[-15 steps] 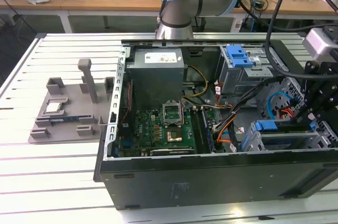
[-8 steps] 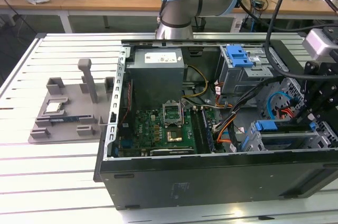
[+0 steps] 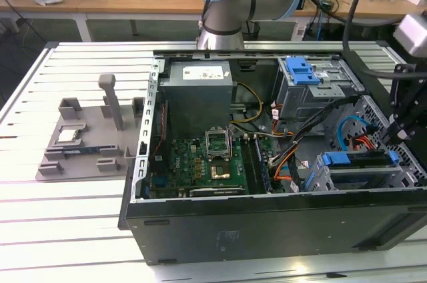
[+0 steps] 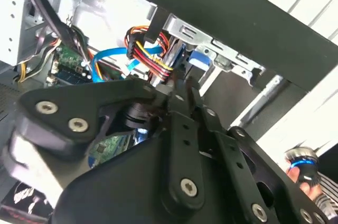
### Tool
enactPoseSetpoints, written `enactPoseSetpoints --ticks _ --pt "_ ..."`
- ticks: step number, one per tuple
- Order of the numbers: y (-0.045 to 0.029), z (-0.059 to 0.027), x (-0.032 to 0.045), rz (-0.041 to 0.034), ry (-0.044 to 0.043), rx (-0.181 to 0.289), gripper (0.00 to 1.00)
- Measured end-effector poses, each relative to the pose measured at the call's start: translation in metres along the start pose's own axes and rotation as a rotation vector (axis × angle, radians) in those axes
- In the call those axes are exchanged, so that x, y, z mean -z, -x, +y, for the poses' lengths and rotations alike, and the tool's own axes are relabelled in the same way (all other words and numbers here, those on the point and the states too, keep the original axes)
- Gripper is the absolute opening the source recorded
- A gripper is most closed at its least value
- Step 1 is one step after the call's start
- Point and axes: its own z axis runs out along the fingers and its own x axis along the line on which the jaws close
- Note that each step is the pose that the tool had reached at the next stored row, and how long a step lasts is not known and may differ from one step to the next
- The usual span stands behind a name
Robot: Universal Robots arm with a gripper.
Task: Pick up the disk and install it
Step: 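Insert the first disk wire, then insert the second disk wire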
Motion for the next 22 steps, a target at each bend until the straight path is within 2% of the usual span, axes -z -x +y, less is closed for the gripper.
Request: enactPoseSetpoints --ticks 2,14,18,20,22 --pt "0.0003 0.0004 0.0052 0.0000 0.0000 0.000 0.11" --pt "0.0003 0.0005 0.0061 -0.0001 0.0000 0.000 0.11" --pt "0.0003 0.0005 0.0063 0.0000 0.0000 0.000 0.36" --pt "0.0007 0.0006 0.0075 0.0013 -0.0001 0.000 0.36" --pt "0.0010 0.0010 0.0132 0.0009 -0.0001 0.000 0.36"
